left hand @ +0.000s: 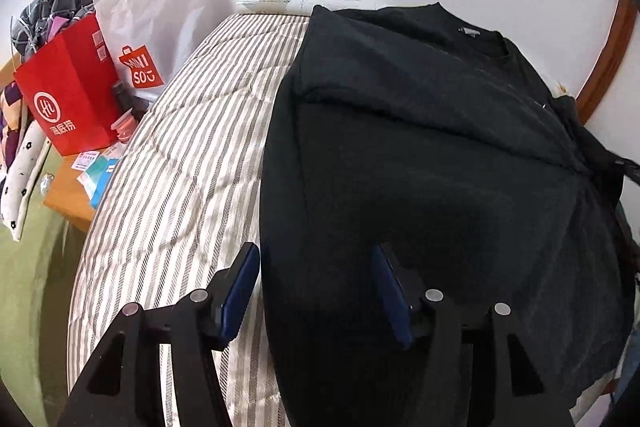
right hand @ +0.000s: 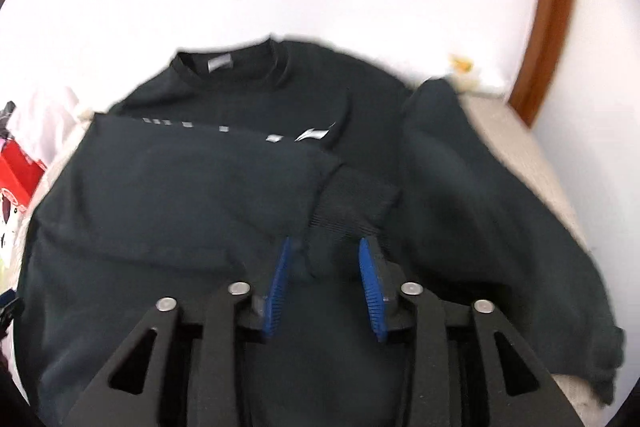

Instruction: Fold small clothes

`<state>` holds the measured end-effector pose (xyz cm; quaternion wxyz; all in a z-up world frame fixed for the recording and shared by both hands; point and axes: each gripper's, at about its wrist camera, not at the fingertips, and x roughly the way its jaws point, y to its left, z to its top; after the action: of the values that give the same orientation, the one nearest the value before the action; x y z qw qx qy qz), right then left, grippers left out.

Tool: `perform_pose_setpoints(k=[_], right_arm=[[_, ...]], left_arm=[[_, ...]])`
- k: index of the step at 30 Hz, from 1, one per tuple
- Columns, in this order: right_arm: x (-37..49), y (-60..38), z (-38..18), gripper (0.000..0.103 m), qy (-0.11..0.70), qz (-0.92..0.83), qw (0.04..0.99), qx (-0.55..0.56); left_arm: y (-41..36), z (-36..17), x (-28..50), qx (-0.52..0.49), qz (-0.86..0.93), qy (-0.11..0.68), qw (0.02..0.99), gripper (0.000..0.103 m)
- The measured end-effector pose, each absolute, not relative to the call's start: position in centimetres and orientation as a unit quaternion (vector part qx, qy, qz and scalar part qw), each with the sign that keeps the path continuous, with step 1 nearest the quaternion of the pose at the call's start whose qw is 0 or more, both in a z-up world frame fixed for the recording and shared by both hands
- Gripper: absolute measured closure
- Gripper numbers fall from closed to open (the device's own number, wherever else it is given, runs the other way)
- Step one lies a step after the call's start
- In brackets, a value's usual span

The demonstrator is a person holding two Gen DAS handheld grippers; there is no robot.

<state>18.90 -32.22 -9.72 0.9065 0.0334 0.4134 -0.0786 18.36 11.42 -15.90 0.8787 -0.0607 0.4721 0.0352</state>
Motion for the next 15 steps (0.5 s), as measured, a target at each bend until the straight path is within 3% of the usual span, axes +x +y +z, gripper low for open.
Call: perform_pose_setpoints(k=[4,15], right_arm=[[12.9,-36.9,-7.9,0.031,0.377,-0.136,0.916,0.026],[2.7,-51.1,-14.1,0.029,0.437,-0.274,0.855,0.060]], left_arm=[[11.1,-16.4,17.6,-0.063,0.035,0.478,0.875,0.046],[10.7,-17.3,15.9,-0.054,0.032,0.476,0.877,0.039]])
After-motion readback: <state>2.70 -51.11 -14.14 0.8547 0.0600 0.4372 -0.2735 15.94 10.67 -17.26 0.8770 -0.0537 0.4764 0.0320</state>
